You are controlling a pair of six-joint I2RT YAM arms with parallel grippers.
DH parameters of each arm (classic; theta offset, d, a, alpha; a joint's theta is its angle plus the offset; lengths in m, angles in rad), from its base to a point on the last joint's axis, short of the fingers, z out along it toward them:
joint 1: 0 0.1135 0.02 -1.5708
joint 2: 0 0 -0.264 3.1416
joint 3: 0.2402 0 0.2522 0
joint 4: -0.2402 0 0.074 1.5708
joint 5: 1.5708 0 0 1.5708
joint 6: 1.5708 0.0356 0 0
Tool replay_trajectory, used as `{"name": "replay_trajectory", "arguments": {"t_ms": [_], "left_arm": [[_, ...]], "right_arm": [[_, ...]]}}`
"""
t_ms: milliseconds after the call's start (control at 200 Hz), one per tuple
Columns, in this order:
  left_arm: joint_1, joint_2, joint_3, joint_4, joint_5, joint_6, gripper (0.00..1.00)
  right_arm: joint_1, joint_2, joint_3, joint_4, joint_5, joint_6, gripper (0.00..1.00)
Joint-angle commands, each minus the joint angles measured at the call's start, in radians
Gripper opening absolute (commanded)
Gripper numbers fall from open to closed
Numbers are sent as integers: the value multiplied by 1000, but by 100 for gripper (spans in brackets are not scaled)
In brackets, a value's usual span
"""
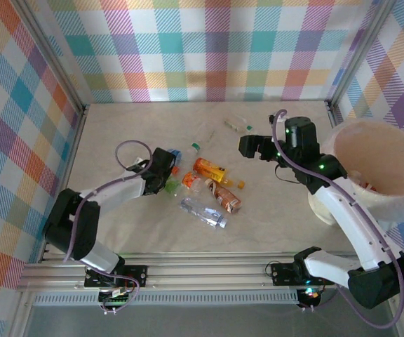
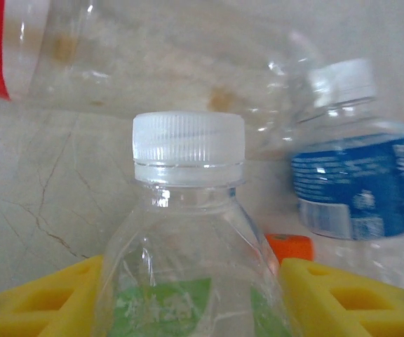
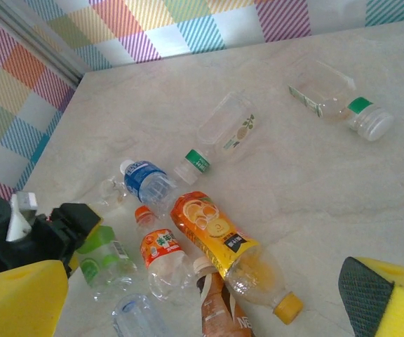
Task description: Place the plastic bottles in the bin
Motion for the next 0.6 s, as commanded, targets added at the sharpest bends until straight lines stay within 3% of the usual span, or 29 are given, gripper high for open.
{"name": "replay_trajectory", "arguments": {"t_ms": [0, 275, 430, 600], "left_arm": [[8, -87, -27, 99, 12, 100, 54], [-2, -280, -63, 418, 248, 381, 55], [-22, -304, 3, 473, 371, 465, 55], [-61, -282, 65, 535, 457, 502, 56]], "right_arm": [[9, -11, -37, 97, -97, -44, 100], [9, -1, -149, 282, -362, -2, 100], [13, 18, -192, 400, -534, 58, 100], [63, 45, -230, 551, -586, 133, 100]]}}
